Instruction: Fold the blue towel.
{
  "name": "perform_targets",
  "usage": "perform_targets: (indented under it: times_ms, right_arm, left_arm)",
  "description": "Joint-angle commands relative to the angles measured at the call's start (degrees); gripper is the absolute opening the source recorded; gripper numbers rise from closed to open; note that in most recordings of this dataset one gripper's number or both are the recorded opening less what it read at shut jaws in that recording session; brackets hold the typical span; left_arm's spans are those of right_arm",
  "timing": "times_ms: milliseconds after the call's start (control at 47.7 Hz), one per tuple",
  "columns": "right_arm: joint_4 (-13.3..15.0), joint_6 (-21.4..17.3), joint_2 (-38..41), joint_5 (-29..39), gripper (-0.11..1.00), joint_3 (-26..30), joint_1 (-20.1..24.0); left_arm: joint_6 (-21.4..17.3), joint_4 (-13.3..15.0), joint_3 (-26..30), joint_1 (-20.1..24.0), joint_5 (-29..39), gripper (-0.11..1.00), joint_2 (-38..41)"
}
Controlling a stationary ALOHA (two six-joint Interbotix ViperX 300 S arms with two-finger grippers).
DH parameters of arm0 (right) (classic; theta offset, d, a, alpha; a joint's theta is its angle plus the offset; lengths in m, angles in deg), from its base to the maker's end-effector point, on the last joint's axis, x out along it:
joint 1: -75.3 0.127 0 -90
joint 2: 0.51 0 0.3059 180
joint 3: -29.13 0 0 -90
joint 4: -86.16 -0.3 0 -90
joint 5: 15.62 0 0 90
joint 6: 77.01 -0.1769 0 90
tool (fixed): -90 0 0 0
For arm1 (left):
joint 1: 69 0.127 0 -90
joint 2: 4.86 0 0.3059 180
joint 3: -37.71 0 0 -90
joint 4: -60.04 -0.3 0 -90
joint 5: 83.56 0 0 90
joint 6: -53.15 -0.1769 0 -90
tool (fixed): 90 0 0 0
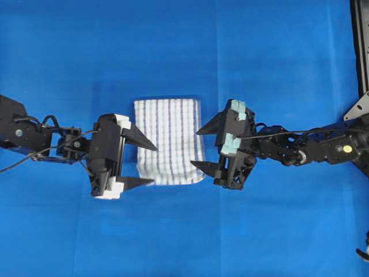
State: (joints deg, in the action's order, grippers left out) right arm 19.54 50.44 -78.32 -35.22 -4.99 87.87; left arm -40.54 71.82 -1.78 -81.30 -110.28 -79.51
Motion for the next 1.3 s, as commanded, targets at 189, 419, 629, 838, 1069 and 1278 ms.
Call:
perform_targets:
  times_ms: [189,419,629,838,1069,1278]
  right_arm:
    - [0.79,3.6,-10.37,-0.26,0.87,-1.58,0.44]
    - [0.79,8.79,-18.28,0.0,0.87,-4.75,0.44]
    - [0.79,11.51,-28.04,0.0,0.87,-10.2,0.44]
    - [0.88,13.62,-40.96,0.53,0.87,-17.31,0.53]
    - [0.88,14.5,-51.68,0.62,0.87,-26.19,0.53]
    - [0.62,14.41,-55.28,0.09,0.87,-31.64,0.53]
  left_arm:
    - [-0.09,-0.09,-2.11,-0.18,7.65,0.91,-12.74]
    - [-0.26,-0.09,-5.54,-0.18,10.28,0.91,-22.5]
    - [-0.09,-0.09,-10.9,-0.18,9.93,0.9,-31.03]
    - [-0.53,0.0,-15.73,-0.18,9.76,0.9,-38.85]
    - [-0.79,-0.09,-22.32,0.44,10.11,0.9,-49.04]
    - [-0.79,-0.09,-28.74,2.02,10.2,0.9,-57.48]
